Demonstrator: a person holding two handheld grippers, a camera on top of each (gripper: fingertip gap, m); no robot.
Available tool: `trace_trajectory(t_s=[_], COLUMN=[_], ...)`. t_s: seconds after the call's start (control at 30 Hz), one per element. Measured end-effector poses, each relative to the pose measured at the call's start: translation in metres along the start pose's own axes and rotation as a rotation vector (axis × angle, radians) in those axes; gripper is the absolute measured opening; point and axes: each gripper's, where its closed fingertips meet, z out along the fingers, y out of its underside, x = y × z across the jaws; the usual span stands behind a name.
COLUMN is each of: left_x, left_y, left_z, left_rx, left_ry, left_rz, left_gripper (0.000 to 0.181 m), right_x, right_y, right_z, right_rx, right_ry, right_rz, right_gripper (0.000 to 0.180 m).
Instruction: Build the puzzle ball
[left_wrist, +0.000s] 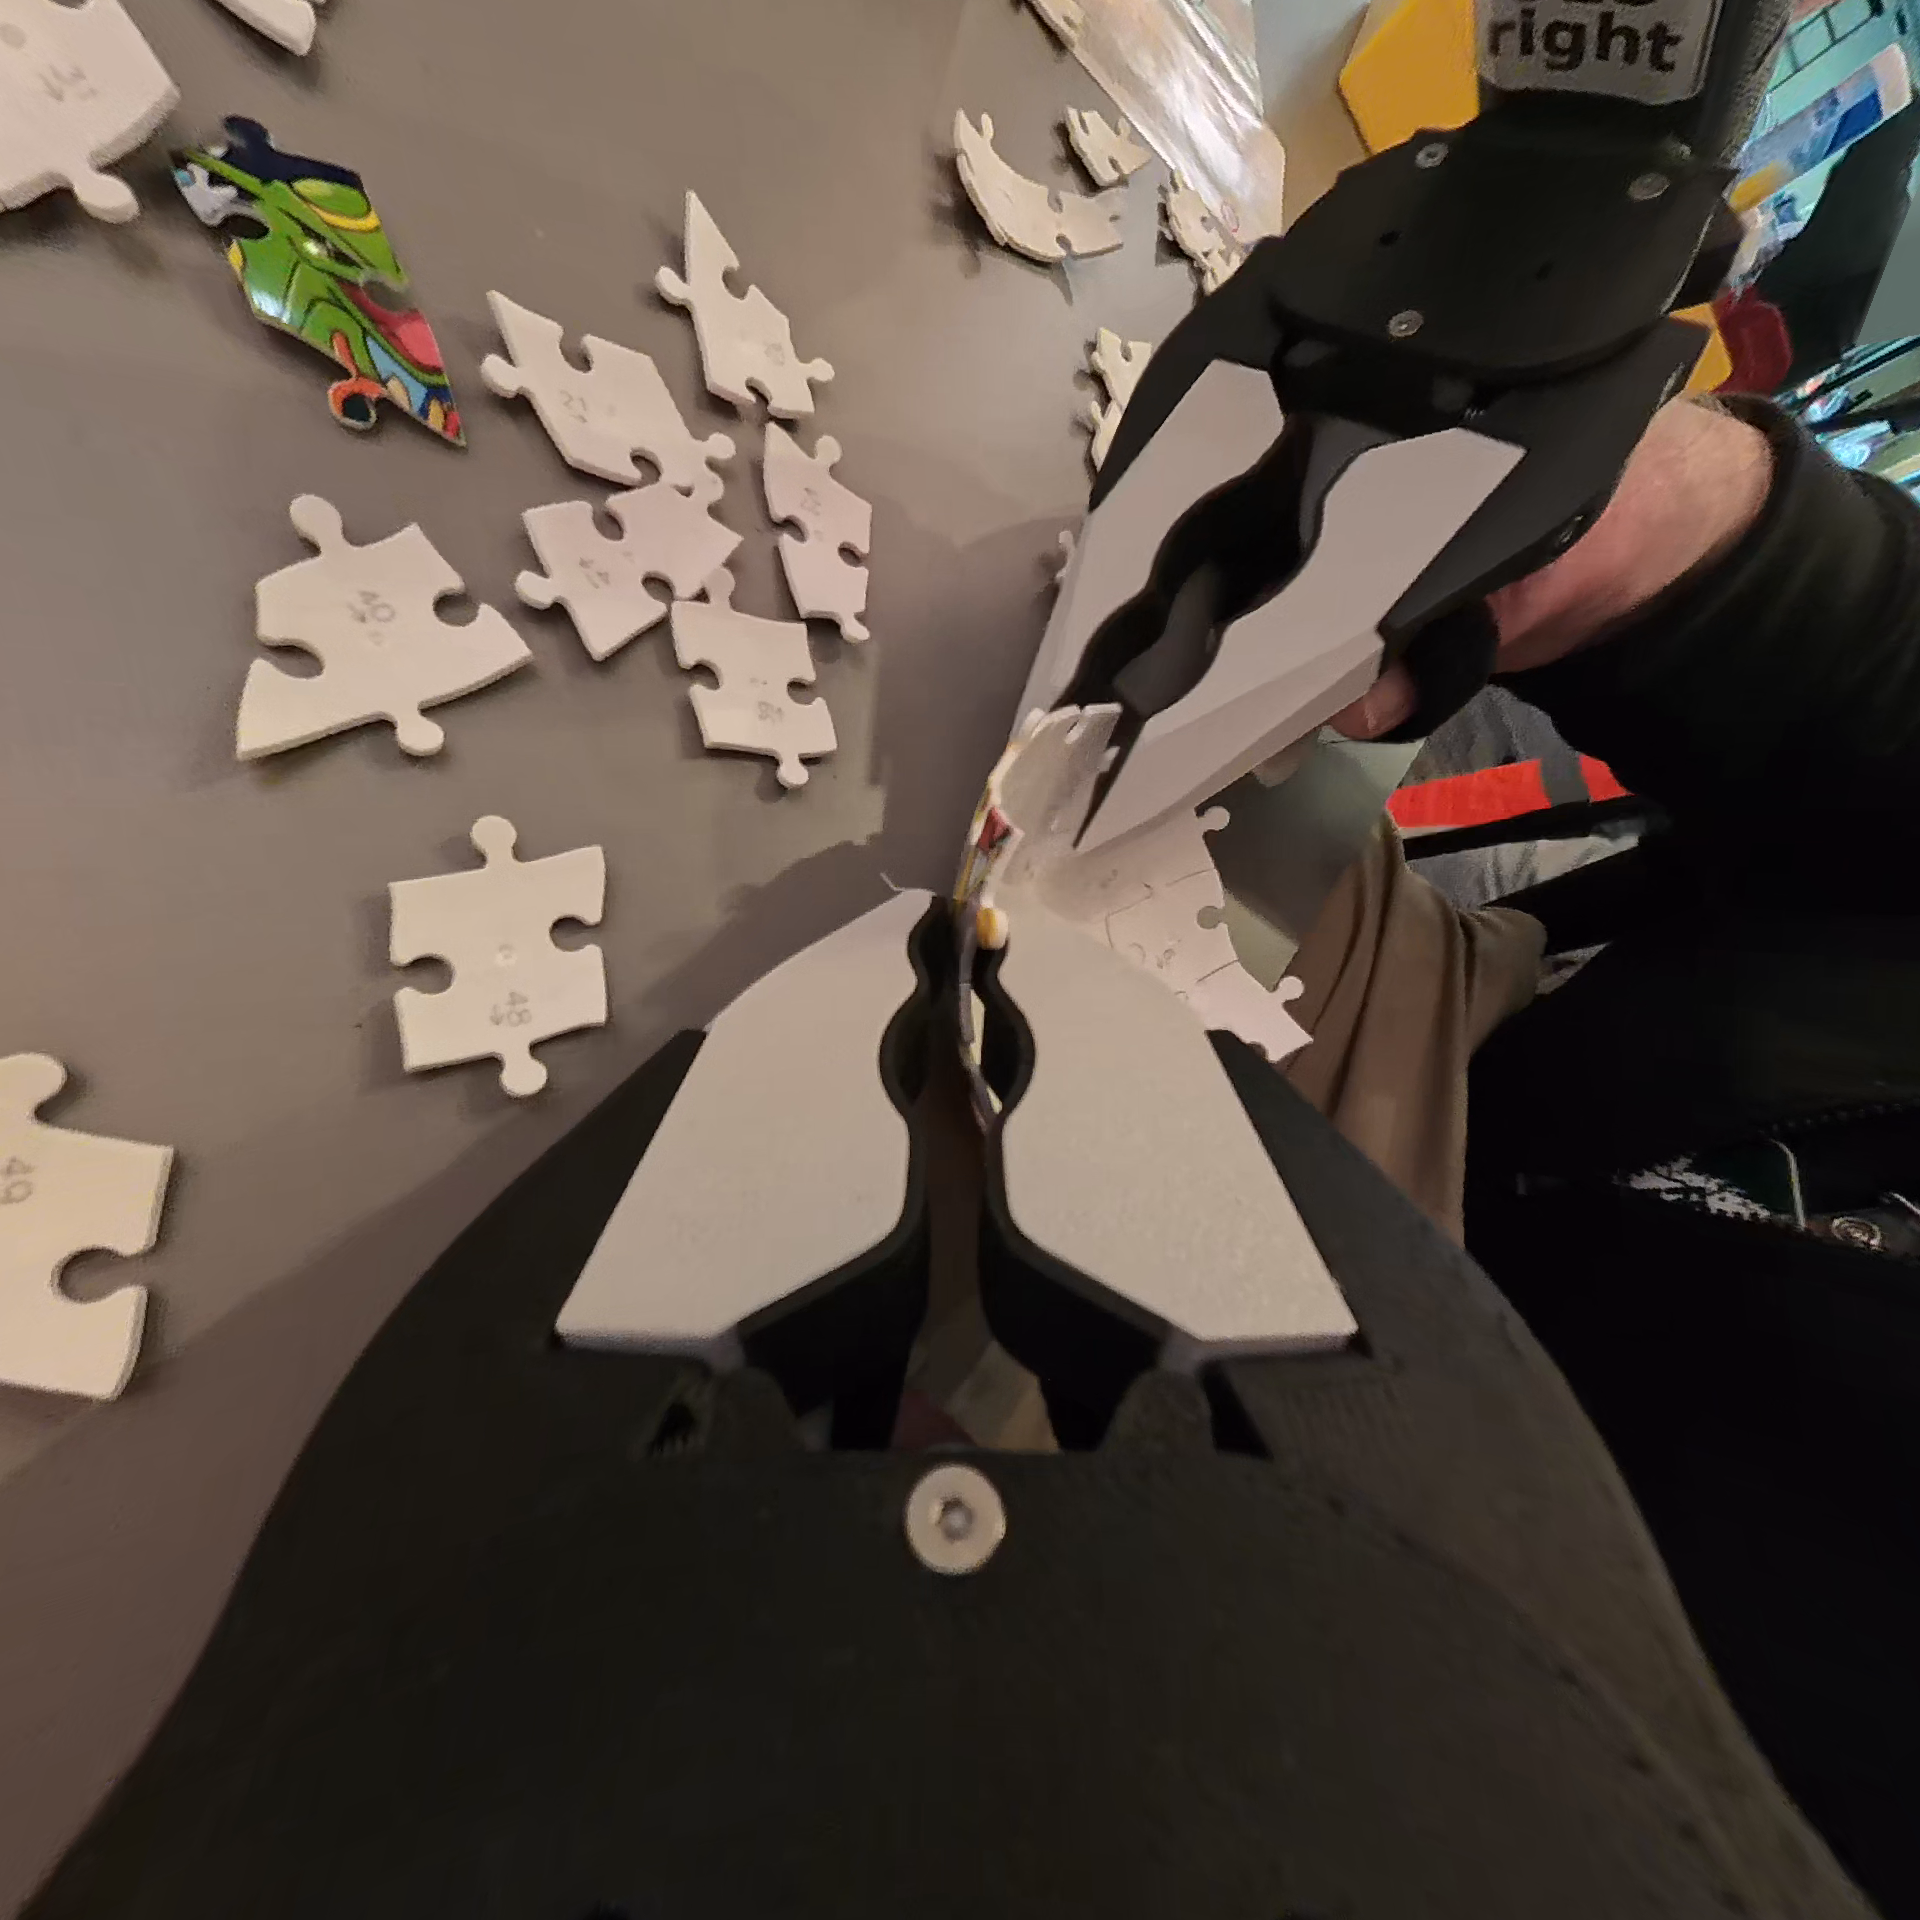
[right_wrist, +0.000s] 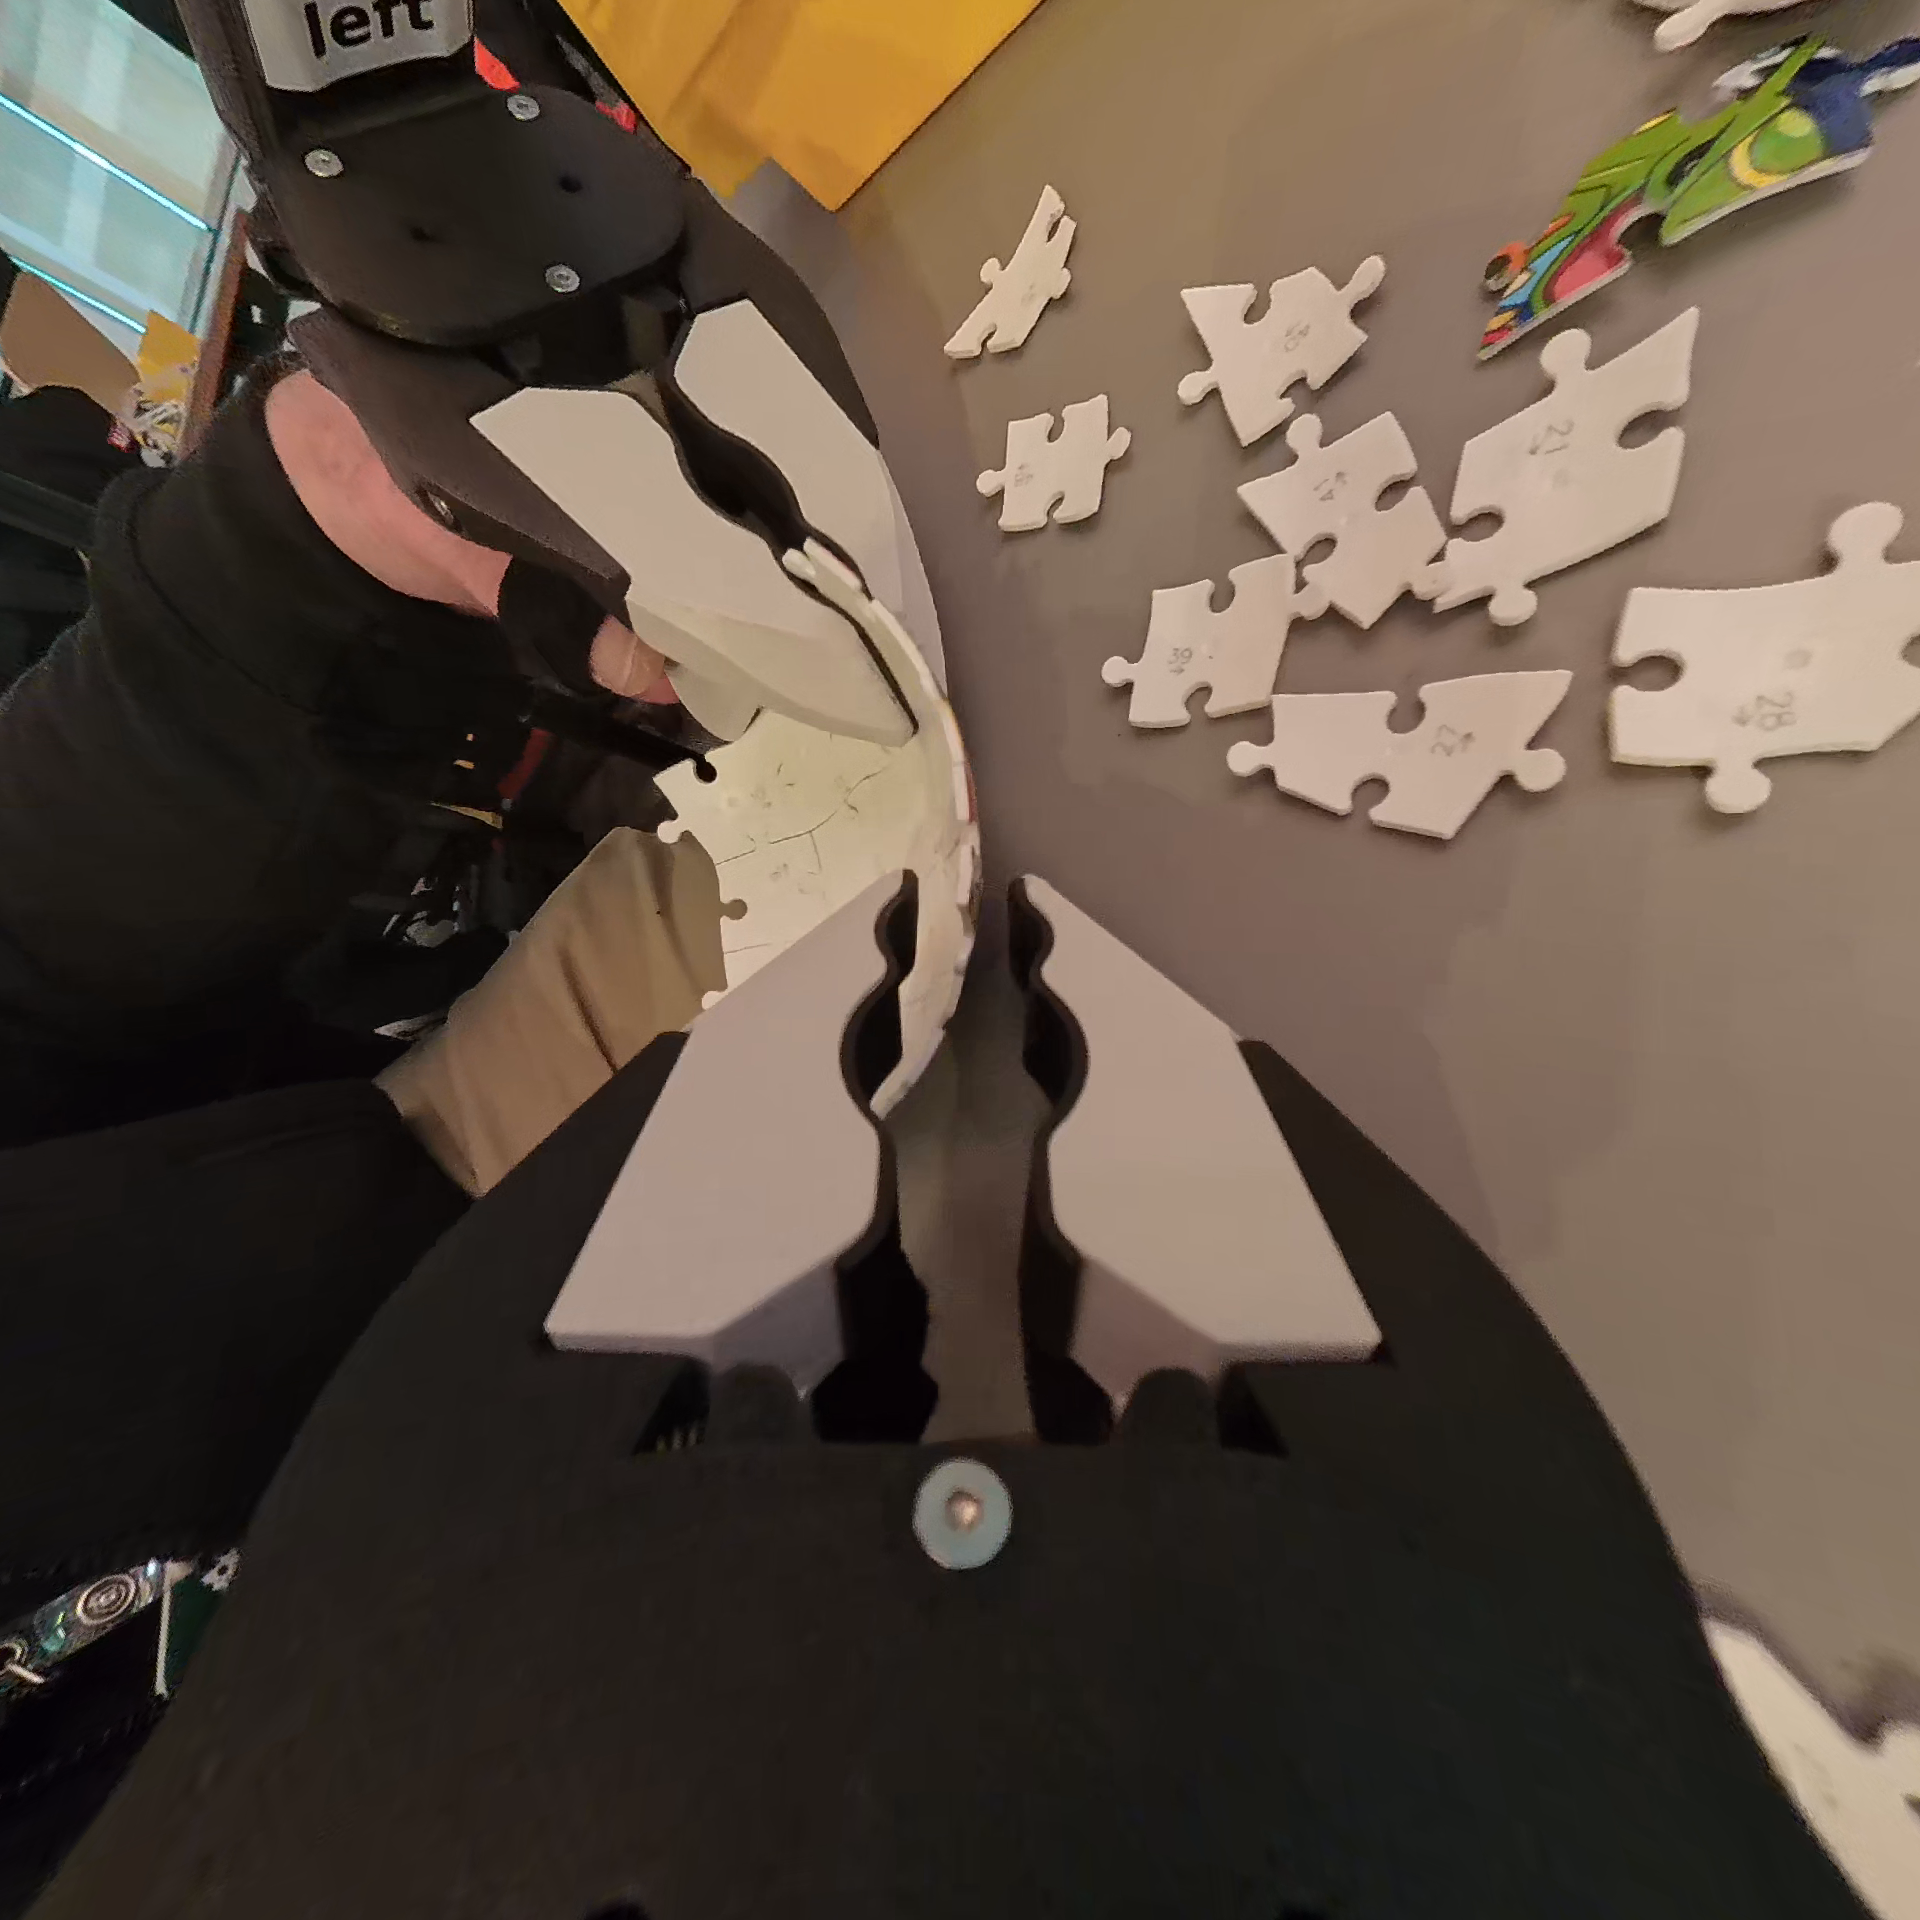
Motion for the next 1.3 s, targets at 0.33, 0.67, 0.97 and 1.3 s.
trace_trajectory(t_s=[0.33,0.67,0.97,1.3], left_x=[-0.001,-0.002,0.003,0.006], left_y=[-0.011,-0.025,-0.039,-0.043], left_z=[0.004,0.0,-0.002,-0.002], left_rx=[0.113,0.221,0.312,0.334], left_ry=[-0.052,-0.1,-0.104,-0.115], left_rz=[-0.033,-0.016,-0.012,0.005], left_gripper=[0.004,0.004,0.003,0.004], right_x=[0.009,0.009,0.01,0.012], right_y=[-0.005,-0.014,-0.027,-0.03], right_z=[-0.004,-0.01,-0.019,-0.021], right_rx=[0.06,0.118,0.193,0.211], right_ry=[0.033,0.043,0.072,0.083], right_rz=[0.016,-0.013,-0.047,-0.054], right_gripper=[0.001,0.011,0.008,0.006])
